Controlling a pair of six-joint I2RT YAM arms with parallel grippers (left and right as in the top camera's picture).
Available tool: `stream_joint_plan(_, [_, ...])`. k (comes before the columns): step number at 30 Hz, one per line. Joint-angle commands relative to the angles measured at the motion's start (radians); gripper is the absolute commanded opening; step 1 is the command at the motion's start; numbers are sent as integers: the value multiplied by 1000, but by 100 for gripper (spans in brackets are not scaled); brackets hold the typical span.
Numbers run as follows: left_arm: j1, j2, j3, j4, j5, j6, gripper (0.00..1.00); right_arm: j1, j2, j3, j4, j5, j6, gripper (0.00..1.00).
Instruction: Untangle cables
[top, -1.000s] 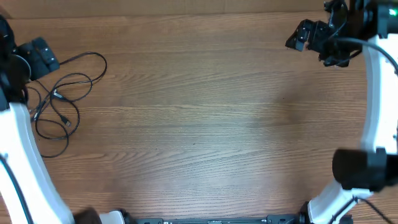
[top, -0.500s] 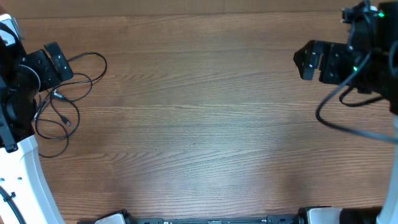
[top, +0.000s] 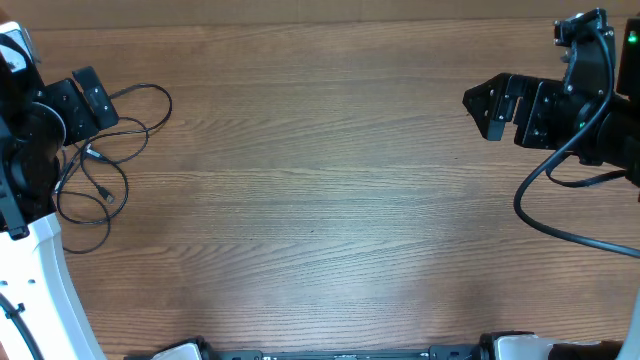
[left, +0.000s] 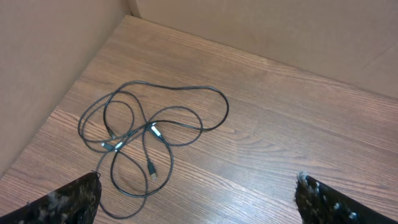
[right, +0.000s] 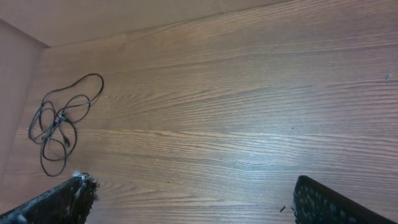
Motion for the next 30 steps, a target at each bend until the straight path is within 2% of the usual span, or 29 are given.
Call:
stream_joint_plan(1, [-6, 6, 6, 1, 11, -21, 100, 2, 2, 13, 3, -12, 5, 100])
stream_joint_plan(6, [-6, 6, 6, 1, 11, -21, 100, 2, 3, 10, 11, 53, -10, 100])
stream_joint_plan(9, [-6, 9, 6, 1, 11, -21, 100, 3, -16, -21, 105, 163, -10, 100])
stream_joint_plan(13, [-6, 9, 6, 1, 11, -21, 99, 4, -101, -160, 284, 180, -10, 100])
stream_joint_plan(16, [-6, 12, 6, 1, 11, -21, 100, 3, -239, -415, 537, 175, -19, 100])
stream_joint_plan(20, [-6, 12, 6, 1, 11, -21, 100, 3, -429, -748, 829, 126, -163, 100])
stream_joint_plan(23, [-6, 13, 6, 1, 11, -21, 100, 3, -545, -941, 967, 127, -166, 100])
stream_joint_plan(27, [-6, 13, 6, 1, 11, -21, 100, -3, -765, -1292, 1212, 100, -166, 100])
stream_joint_plan(30, [-6, 13, 6, 1, 11, -21, 100, -14, -876, -1469, 1343, 90, -166, 100])
